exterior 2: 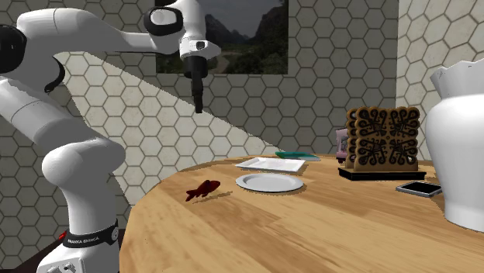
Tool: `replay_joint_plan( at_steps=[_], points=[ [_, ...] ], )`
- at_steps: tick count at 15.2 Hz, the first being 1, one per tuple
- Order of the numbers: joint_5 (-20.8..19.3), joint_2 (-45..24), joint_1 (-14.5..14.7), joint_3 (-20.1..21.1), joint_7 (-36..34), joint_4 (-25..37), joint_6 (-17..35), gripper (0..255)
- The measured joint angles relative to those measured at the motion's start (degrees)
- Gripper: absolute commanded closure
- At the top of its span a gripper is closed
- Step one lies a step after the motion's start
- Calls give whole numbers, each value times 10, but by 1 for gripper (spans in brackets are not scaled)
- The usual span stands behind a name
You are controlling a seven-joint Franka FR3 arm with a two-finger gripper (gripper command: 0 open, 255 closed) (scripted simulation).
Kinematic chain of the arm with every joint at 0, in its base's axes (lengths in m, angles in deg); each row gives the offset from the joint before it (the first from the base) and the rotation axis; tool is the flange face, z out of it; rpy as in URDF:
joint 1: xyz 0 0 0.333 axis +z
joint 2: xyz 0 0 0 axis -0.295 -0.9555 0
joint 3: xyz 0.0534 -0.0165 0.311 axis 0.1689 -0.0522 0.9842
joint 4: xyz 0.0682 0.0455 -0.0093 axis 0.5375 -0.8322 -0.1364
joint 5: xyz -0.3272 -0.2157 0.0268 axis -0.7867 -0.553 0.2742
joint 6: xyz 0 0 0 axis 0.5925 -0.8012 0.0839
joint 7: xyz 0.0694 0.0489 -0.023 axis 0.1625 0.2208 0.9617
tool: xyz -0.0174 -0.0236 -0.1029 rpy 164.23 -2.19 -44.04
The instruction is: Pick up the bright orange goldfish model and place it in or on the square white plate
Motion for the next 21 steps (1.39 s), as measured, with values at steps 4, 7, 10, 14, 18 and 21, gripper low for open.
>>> replay_joint_plan(
  at_steps=[4,7,10,14,18,21],
  points=[
    [-3,15,8,-50,61,-33,22,0],
    [-6,34,18,-116,145,-77,50,0],
    [-11,28,29,-190,236,-102,79,0],
    [-15,-4,51,-292,362,-122,117,0],
    [-4,-67,92,-398,492,-112,146,0],
    [7,-113,125,-467,576,-107,167,0]
  ],
)
